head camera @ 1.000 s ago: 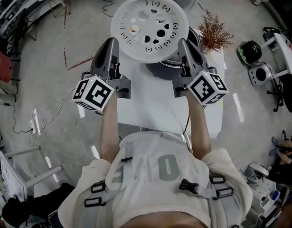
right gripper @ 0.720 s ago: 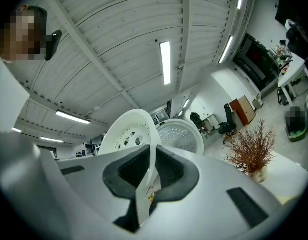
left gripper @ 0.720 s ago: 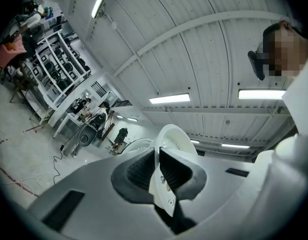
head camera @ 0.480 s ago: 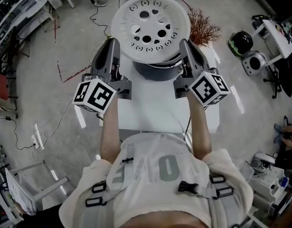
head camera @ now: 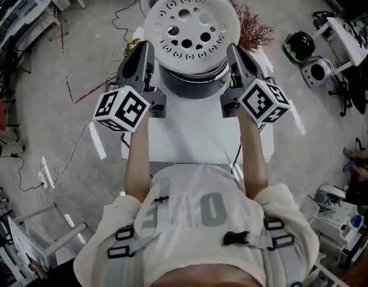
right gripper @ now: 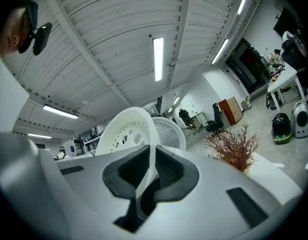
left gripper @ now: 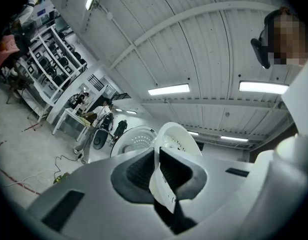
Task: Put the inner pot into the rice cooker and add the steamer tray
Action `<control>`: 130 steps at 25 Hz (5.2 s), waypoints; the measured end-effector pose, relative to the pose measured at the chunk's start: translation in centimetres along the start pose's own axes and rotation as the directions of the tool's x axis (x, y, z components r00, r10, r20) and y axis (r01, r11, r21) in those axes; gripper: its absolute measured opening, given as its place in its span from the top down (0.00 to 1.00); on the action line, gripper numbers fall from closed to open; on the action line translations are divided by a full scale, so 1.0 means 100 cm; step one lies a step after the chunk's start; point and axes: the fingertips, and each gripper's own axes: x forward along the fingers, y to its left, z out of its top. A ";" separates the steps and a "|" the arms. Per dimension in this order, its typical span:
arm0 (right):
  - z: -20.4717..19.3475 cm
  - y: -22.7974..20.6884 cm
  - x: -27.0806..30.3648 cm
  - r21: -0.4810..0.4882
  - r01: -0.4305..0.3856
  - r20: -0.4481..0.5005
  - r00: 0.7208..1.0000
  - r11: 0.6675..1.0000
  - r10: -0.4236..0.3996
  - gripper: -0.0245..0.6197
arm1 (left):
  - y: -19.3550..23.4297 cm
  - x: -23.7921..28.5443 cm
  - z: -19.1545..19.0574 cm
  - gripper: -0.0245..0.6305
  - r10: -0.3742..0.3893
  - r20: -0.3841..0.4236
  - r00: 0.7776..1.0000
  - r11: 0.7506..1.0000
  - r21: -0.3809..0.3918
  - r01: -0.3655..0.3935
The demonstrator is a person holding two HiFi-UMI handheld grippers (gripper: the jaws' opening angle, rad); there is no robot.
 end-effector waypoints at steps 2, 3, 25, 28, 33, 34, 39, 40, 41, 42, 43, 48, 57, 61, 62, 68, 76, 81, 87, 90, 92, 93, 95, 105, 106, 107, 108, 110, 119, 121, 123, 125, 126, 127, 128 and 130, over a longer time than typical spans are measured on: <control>-0.005 -0.010 0.003 0.009 0.025 -0.026 0.999 1.000 -0.025 0.90 | 0.004 0.007 -0.010 0.90 0.011 -0.030 0.999 1.000 -0.003 -0.012; -0.007 -0.015 0.004 0.015 0.037 -0.040 0.999 0.999 -0.036 0.90 | 0.006 0.010 -0.015 0.90 0.018 -0.046 0.999 1.000 -0.006 -0.018; -0.072 -0.095 0.033 0.048 0.193 -0.284 0.943 0.980 -0.171 0.90 | 0.060 0.057 -0.118 0.90 0.147 -0.319 0.936 0.988 -0.001 -0.156; -0.079 -0.100 0.034 0.041 0.204 -0.307 0.934 0.978 -0.182 0.89 | 0.063 0.058 -0.125 0.90 0.161 -0.334 0.929 0.986 0.014 -0.166; -0.087 -0.104 0.037 0.021 0.209 -0.336 0.922 0.978 -0.190 0.88 | 0.071 0.059 -0.132 0.90 0.174 -0.353 0.920 0.984 0.022 -0.177; -0.088 -0.104 0.039 0.010 0.208 -0.339 0.921 0.978 -0.193 0.88 | 0.073 0.060 -0.133 0.90 0.177 -0.357 0.917 0.984 0.031 -0.178; -0.093 -0.102 0.045 -0.037 0.213 -0.354 0.911 0.976 -0.212 0.86 | 0.082 0.063 -0.139 0.90 0.201 -0.385 0.901 0.980 0.088 -0.181; -0.094 -0.103 0.044 -0.051 0.214 -0.356 0.909 0.975 -0.218 0.86 | 0.082 0.063 -0.141 0.90 0.207 -0.390 0.897 0.978 0.104 -0.180; -0.094 -0.104 0.042 -0.075 0.217 -0.358 0.905 0.973 -0.229 0.85 | 0.081 0.063 -0.143 0.90 0.213 -0.396 0.893 0.976 0.120 -0.180; -0.095 -0.105 0.041 -0.110 0.220 -0.360 0.900 0.969 -0.245 0.85 | 0.081 0.063 -0.145 0.90 0.220 -0.403 0.888 0.974 0.138 -0.179; -0.096 -0.106 0.041 -0.154 0.224 -0.363 0.893 0.962 -0.266 0.83 | 0.081 0.063 -0.147 0.90 0.229 -0.409 0.884 0.971 0.158 -0.178; -0.107 -0.111 0.041 -0.313 0.214 -0.392 0.858 0.925 -0.331 0.81 | 0.087 0.063 -0.160 0.90 0.283 -0.443 0.851 0.946 0.276 -0.172; -0.108 -0.114 0.040 -0.396 0.211 -0.372 0.853 0.894 -0.366 0.95 | 0.091 0.064 -0.165 0.91 0.326 -0.445 0.834 0.922 0.345 -0.176; -0.108 -0.114 0.038 -0.394 0.209 -0.375 0.853 0.895 -0.364 0.95 | 0.089 0.064 -0.165 0.91 0.323 -0.446 0.835 0.923 0.342 -0.174; -0.108 -0.114 0.038 -0.393 0.209 -0.375 0.853 0.895 -0.363 0.95 | 0.089 0.064 -0.165 0.91 0.322 -0.445 0.835 0.924 0.341 -0.175; -0.104 -0.113 0.039 -0.395 0.207 -0.362 0.860 0.895 -0.359 0.95 | 0.087 0.067 -0.158 0.91 0.317 -0.426 0.847 0.924 0.342 -0.174; -0.060 -0.090 0.049 -0.451 0.181 -0.250 0.914 0.874 -0.318 0.95 | 0.061 0.087 -0.093 0.91 0.272 -0.285 0.919 0.906 0.397 -0.145; -0.018 -0.054 0.049 -0.531 0.145 -0.128 0.960 0.835 -0.248 0.95 | 0.020 0.079 -0.040 0.91 0.204 -0.122 0.971 0.884 0.449 -0.130; 0.008 -0.004 0.023 -0.644 0.096 -0.018 0.990 0.759 -0.141 0.95 | -0.034 0.039 0.012 0.91 0.121 0.081 0.989 0.841 0.522 -0.146; 0.010 0.016 0.009 -0.685 0.089 0.011 0.994 0.723 -0.112 0.95 | -0.054 0.016 0.026 0.91 0.107 0.122 0.987 0.820 0.551 -0.157; 0.010 0.026 -0.003 -0.700 0.090 0.027 0.995 0.709 -0.099 0.95 | -0.063 0.001 0.028 0.91 0.100 0.142 0.985 0.812 0.561 -0.163; 0.009 0.029 -0.009 -0.703 0.090 0.033 0.995 0.705 -0.093 0.95 | -0.067 -0.007 0.028 0.91 0.096 0.152 0.984 0.811 0.560 -0.166; 0.007 0.033 -0.022 -0.704 0.090 0.041 0.995 0.705 -0.087 0.95 | -0.072 -0.022 0.023 0.91 0.100 0.167 0.981 0.815 0.552 -0.177; -0.042 0.010 -0.073 -0.582 0.076 -0.083 0.985 0.810 -0.152 0.95 | -0.057 -0.060 -0.044 0.91 0.195 0.046 0.980 0.842 0.505 -0.191; -0.046 0.009 -0.075 -0.580 0.067 -0.091 0.985 0.812 -0.146 0.95 | -0.056 -0.060 -0.047 0.91 0.200 0.039 0.979 0.842 0.505 -0.191; -0.049 0.010 -0.076 -0.584 0.059 -0.091 0.986 0.810 -0.137 0.95 | -0.055 -0.060 -0.050 0.91 0.203 0.032 0.979 0.841 0.506 -0.191; -0.050 0.010 -0.077 -0.587 0.054 -0.090 0.987 0.808 -0.132 0.95 | -0.055 -0.060 -0.052 0.91 0.206 0.027 0.978 0.840 0.508 -0.191; -0.051 0.010 -0.078 -0.586 0.054 -0.093 0.987 0.808 -0.134 0.95 | -0.056 -0.060 -0.054 0.91 0.210 0.022 0.977 0.838 0.512 -0.192; -0.042 0.005 -0.078 -0.570 0.056 -0.070 0.991 0.820 -0.116 0.95 | -0.057 -0.057 -0.056 0.91 0.207 0.021 0.978 0.839 0.510 -0.189; -0.042 0.003 -0.078 -0.567 0.057 -0.070 0.991 0.821 -0.118 0.95 | -0.057 -0.056 -0.057 0.91 0.211 0.017 0.977 0.839 0.510 -0.189; -0.042 0.000 -0.078 -0.564 0.059 -0.072 0.990 0.824 -0.120 0.95 | -0.056 -0.055 -0.057 0.91 0.214 0.014 0.977 0.838 0.511 -0.191; -0.042 -0.002 -0.077 -0.561 0.061 -0.074 0.990 0.826 -0.123 0.95 | -0.054 -0.054 -0.057 0.91 0.217 0.012 0.976 0.837 0.512 -0.192; -0.041 -0.003 -0.077 -0.560 0.062 -0.074 0.989 0.826 -0.124 0.95 | -0.053 -0.054 -0.057 0.91 0.218 0.012 0.976 0.838 0.511 -0.194; -0.041 -0.003 -0.077 -0.560 0.062 -0.075 0.989 0.826 -0.125 0.95 | -0.053 -0.054 -0.057 0.91 0.220 0.012 0.975 0.838 0.510 -0.195; -0.041 -0.004 -0.077 -0.560 0.062 -0.075 0.989 0.826 -0.126 0.95 | -0.053 -0.054 -0.057 0.91 0.221 0.011 0.975 0.838 0.509 -0.196; -0.040 -0.005 -0.078 -0.560 0.064 -0.075 0.989 0.826 -0.127 0.95 | -0.052 -0.054 -0.056 0.91 0.224 0.011 0.975 0.838 0.508 -0.198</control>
